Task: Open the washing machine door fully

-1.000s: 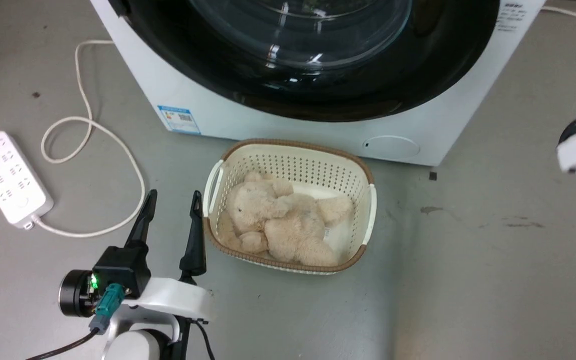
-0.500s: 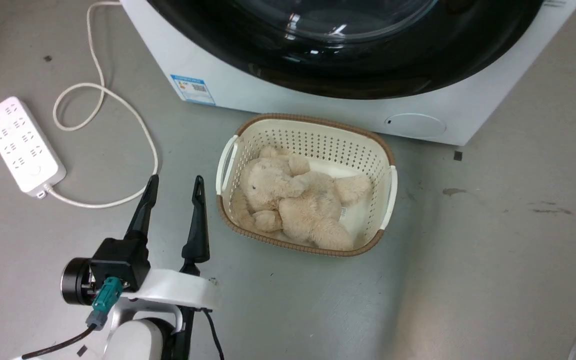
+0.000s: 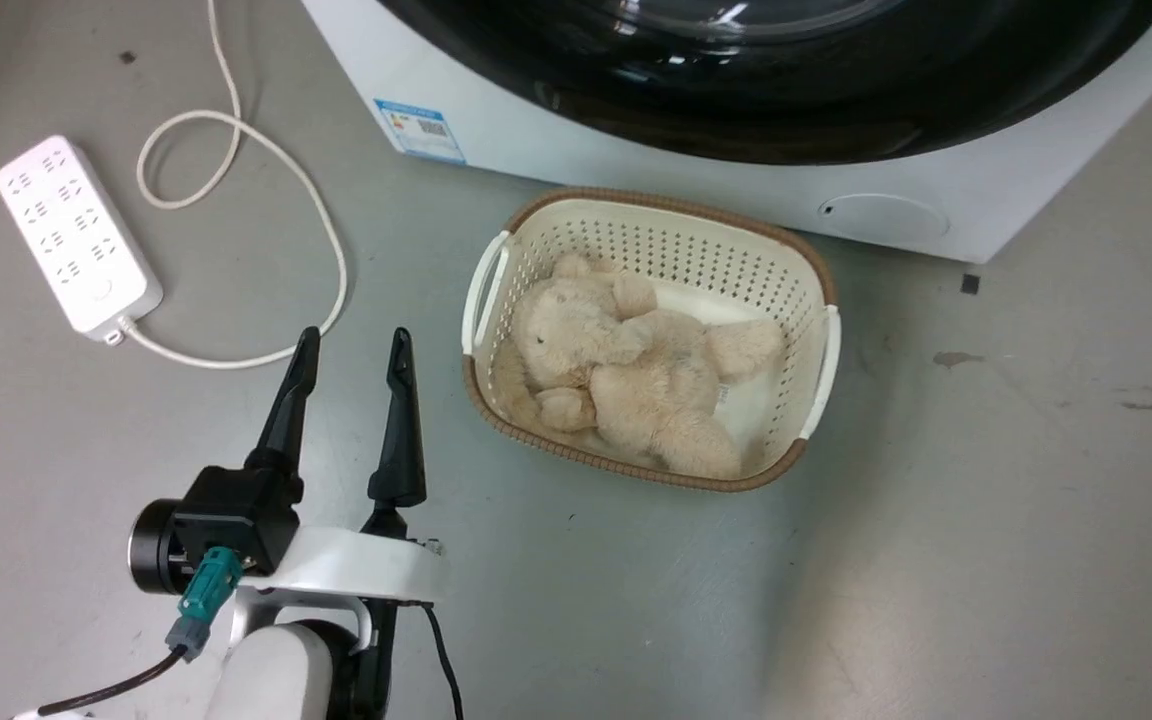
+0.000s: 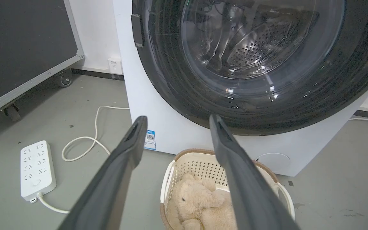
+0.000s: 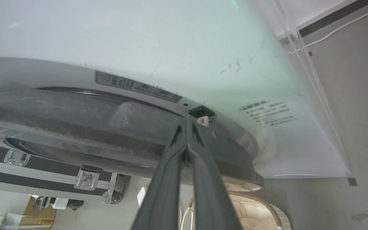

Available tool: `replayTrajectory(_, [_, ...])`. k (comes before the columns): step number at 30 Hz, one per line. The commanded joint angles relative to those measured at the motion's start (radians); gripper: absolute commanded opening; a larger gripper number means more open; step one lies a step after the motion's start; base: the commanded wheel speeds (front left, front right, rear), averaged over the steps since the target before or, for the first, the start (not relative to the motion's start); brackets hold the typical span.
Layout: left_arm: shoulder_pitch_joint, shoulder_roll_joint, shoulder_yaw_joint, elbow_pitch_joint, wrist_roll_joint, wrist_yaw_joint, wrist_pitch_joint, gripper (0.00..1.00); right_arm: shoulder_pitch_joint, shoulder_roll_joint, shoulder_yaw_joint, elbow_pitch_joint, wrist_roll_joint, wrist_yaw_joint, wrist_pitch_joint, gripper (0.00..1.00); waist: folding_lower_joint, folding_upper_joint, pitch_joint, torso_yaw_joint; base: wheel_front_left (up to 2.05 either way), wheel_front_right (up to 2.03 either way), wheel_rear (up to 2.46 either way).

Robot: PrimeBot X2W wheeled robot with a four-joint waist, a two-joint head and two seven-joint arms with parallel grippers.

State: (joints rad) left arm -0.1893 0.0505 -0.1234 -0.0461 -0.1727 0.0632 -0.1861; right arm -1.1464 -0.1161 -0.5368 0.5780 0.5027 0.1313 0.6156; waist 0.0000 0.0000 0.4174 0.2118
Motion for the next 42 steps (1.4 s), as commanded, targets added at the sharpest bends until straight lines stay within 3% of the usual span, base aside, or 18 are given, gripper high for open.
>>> replayTrajectory(1, [-0.019,0.000,-0.007,-0.004,-0.008,0.007,-0.011,1.00,-0.050,-0.003,-0.022,0.020,0.008,0.000,0.016,0.00,0.0000,0.0000,0.010,0.009,0.00,0.00,0.00])
replayTrajectory(8, [-0.033,0.000,-0.018,-0.006,-0.026,0.015,-0.025,1.00,-0.153,-0.010,-0.101,0.084,-0.010,0.000,0.094,0.00,0.0000,0.0000,0.035,0.032,0.00,0.00,0.00])
replayTrajectory(12, [-0.039,0.000,-0.027,-0.004,-0.040,0.023,-0.038,1.00,-0.193,-0.006,-0.164,0.127,-0.026,0.000,0.194,0.00,0.0000,0.0000,0.038,0.044,0.00,0.00,0.00])
replayTrajectory(27, [-0.011,0.000,-0.066,0.066,-0.065,0.013,-0.071,1.00,-0.002,0.064,-0.242,0.007,0.100,-0.001,0.491,0.00,0.0000,0.0000,-0.069,0.031,0.00,0.00,0.00])
replayTrajectory(30, [0.001,0.000,-0.073,0.093,-0.066,0.004,-0.076,1.00,0.055,0.065,-0.196,0.029,0.190,-0.001,0.539,0.00,0.0000,0.0000,-0.099,0.032,0.00,0.00,0.00])
replayTrajectory(35, [0.031,0.000,-0.069,0.120,-0.062,-0.004,-0.076,1.00,0.192,0.066,-0.037,0.030,0.347,-0.001,0.556,0.00,0.0000,0.0000,-0.155,0.028,0.00,0.00,0.00])
replayTrajectory(42, [0.065,0.000,-0.064,0.140,-0.049,-0.014,-0.076,1.00,0.392,0.066,0.251,-0.036,0.597,-0.001,0.545,0.00,0.0000,0.0000,-0.206,0.028,0.00,0.00,0.00])
